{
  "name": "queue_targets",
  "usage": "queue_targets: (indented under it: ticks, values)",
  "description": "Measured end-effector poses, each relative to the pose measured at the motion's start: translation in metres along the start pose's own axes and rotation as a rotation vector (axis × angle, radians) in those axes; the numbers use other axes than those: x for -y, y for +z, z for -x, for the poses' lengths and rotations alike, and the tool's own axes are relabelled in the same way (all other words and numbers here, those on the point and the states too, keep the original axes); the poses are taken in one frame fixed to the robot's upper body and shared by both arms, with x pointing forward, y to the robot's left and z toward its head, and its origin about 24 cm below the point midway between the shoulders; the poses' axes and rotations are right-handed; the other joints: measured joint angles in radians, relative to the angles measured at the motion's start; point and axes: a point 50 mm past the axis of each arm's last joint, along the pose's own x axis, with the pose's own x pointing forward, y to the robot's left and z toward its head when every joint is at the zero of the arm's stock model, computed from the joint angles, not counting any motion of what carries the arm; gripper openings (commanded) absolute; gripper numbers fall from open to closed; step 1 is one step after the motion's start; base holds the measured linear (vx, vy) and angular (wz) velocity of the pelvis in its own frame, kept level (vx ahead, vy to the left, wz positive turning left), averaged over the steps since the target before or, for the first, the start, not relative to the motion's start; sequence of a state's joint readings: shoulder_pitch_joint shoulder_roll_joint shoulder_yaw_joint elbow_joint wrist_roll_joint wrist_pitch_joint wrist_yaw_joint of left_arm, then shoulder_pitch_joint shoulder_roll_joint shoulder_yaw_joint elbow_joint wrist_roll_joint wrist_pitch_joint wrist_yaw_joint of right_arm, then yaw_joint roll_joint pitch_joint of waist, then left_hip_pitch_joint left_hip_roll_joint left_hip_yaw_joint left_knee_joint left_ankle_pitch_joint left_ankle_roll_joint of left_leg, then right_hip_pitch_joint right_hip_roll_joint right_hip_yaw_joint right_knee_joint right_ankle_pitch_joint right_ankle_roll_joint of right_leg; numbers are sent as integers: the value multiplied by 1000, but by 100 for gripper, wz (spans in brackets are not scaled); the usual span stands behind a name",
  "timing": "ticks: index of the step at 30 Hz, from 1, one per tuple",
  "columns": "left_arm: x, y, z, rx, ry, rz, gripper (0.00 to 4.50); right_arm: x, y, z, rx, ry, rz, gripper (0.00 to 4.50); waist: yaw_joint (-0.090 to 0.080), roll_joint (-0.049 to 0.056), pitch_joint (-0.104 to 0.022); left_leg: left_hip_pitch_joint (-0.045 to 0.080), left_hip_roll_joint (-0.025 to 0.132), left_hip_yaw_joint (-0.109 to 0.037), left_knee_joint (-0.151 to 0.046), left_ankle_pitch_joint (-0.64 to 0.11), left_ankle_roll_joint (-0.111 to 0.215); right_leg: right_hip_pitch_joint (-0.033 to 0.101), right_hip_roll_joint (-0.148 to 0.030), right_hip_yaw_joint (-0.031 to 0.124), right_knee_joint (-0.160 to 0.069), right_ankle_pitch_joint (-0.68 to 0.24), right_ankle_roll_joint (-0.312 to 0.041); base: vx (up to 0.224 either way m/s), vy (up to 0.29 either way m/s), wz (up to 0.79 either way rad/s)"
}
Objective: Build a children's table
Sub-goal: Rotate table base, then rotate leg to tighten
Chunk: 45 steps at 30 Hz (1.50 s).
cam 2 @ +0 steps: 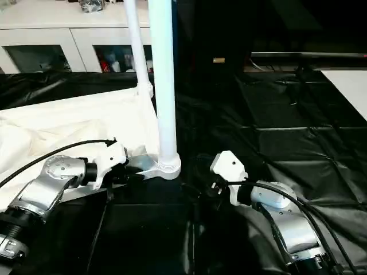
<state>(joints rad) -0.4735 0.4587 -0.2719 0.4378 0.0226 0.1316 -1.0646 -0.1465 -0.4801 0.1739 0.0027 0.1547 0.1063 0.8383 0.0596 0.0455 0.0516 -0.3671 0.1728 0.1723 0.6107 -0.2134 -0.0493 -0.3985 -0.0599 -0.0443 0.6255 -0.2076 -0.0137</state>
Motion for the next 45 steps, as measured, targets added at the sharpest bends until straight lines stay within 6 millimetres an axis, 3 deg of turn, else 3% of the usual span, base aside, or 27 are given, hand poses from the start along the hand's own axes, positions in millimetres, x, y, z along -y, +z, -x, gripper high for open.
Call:
queue_targets:
  ticks: [7,16,26,30,45]
  values:
    - [2,0,2,-12,-22,-9,1,-1,1,-2,6,4,0,450,-4,-1,-1,-1,0,0,0,0,1,0,0,0,-1,0,0,0,0,0]
    - [7,3,-3,19,-56,-69,1,-9,2,-19,56,106,-58,450,0,-1,-1,0,0,0,0,0,0,0,0,0,0,0,0,0,0,0]
    - [19,10,-12,33,-130,-111,1,2,5,-38,72,51,-61,450,28,1,-2,1,0,1,0,2,1,0,-1,0,1,0,0,0,0,0]
    - [19,10,-13,33,-130,-113,1,3,0,-38,56,59,-70,450,29,1,-2,1,0,1,0,2,1,0,-1,0,1,0,0,0,0,0]
    - [18,10,-12,30,-128,-115,0,4,-5,-45,46,93,-79,316,29,0,-2,0,0,1,0,2,1,-1,-1,0,2,0,0,0,0,0]
